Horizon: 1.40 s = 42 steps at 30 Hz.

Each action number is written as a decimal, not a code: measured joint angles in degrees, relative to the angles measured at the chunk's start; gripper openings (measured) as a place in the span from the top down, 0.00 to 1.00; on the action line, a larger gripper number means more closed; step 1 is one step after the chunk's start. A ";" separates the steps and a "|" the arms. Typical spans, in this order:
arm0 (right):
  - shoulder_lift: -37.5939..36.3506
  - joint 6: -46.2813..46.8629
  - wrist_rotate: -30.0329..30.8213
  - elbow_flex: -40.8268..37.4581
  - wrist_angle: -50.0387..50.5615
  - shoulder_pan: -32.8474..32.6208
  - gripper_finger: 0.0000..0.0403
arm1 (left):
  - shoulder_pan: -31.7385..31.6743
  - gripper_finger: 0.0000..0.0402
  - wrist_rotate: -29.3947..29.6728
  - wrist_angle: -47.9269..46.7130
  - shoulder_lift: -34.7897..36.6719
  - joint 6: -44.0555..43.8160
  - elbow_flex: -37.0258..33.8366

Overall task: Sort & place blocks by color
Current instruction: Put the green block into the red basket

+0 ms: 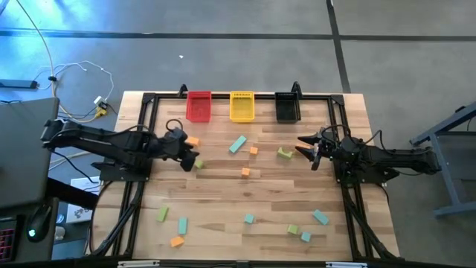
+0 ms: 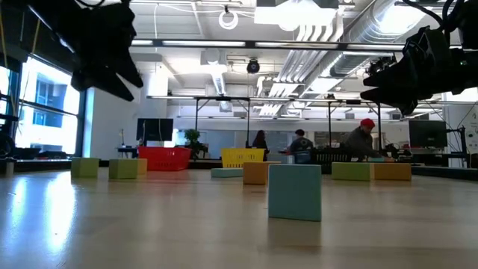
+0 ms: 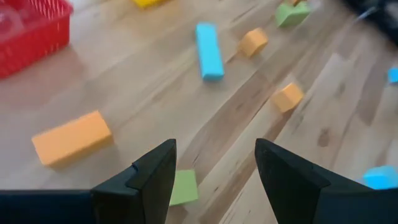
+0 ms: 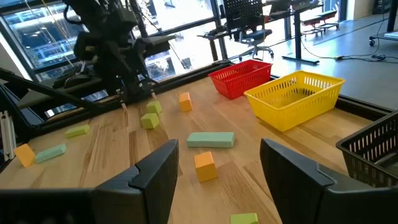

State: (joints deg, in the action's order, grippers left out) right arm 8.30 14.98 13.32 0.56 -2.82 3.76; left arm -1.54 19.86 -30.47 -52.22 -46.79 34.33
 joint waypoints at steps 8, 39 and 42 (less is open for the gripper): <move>0.00 0.00 0.00 0.01 -0.01 -0.02 0.47 | 0.04 0.49 -0.43 -0.16 -7.52 -3.74 0.00; -0.01 0.00 0.00 -0.01 0.01 0.01 0.47 | 0.07 0.49 -4.05 3.85 -26.91 -7.10 -0.09; -0.01 0.00 0.00 0.01 0.01 0.00 0.47 | 0.07 0.49 -4.02 4.59 -28.81 -7.03 -0.10</move>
State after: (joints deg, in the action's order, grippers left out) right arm 8.29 14.98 13.32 0.57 -2.81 3.76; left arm -1.48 15.84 -25.88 -81.03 -53.82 34.23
